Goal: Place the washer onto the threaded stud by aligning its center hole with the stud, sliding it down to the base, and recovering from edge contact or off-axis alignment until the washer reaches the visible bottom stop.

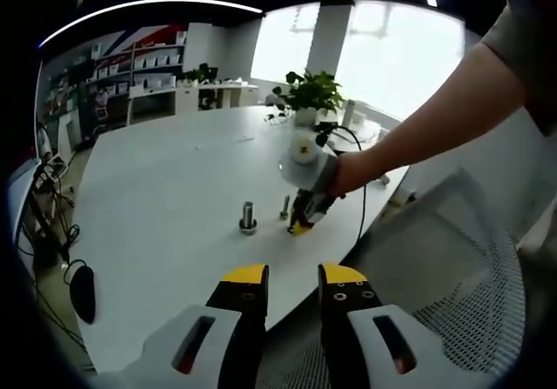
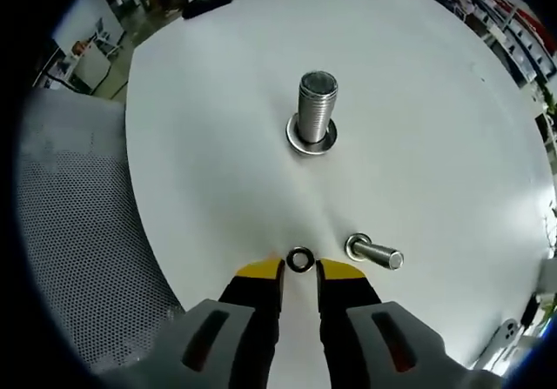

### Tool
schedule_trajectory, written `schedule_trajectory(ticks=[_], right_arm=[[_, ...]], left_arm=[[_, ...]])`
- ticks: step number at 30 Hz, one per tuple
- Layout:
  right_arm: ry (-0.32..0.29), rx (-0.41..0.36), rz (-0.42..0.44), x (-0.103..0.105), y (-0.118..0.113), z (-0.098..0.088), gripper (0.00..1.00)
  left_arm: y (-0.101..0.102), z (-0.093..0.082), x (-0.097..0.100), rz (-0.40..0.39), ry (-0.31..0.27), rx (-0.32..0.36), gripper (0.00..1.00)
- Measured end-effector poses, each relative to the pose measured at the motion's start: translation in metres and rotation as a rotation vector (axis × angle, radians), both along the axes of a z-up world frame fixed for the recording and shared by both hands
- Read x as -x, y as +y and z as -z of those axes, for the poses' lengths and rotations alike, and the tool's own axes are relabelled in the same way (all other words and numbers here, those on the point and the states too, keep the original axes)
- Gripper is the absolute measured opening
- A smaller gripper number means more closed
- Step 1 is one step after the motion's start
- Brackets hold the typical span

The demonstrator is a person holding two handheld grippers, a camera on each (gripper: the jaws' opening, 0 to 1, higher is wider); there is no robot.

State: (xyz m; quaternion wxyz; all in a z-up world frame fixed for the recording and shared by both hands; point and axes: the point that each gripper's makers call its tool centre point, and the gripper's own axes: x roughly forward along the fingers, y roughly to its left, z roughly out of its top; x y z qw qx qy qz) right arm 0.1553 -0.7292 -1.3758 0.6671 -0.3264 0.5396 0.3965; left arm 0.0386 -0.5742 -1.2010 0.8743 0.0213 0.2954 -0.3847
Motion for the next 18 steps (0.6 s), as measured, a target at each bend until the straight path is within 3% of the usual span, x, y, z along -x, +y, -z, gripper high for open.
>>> schedule_trajectory(ticks=[4,9,11,13,18], right_arm=[[0.008,0.061,-0.050,-0.0009,-0.0001,0.0003,0.15],[-0.012,0.203,-0.269,0.0016,0.0049,0.0026,0.13],[-0.001,0.233,-0.266,0.0029,0.0054,0.0022,0.13],[0.031,0.222,-0.184,0.0025,0.0046,0.0015,0.13],[0.066,0.087,-0.065,0.0033,0.0068,-0.0005,0.15]], left_arm=[[0.0009,-0.0003,-0.0008,-0.007,0.000,0.000,0.21],[0.0012,0.0000,-0.0012,-0.009,-0.001,-0.002,0.21],[0.0011,0.0001,-0.0011,-0.009,0.000,-0.003,0.21],[0.0010,0.0002,-0.0009,-0.008,0.001,-0.004,0.21],[0.0020,0.0004,-0.0015,-0.015,0.002,-0.004,0.21]])
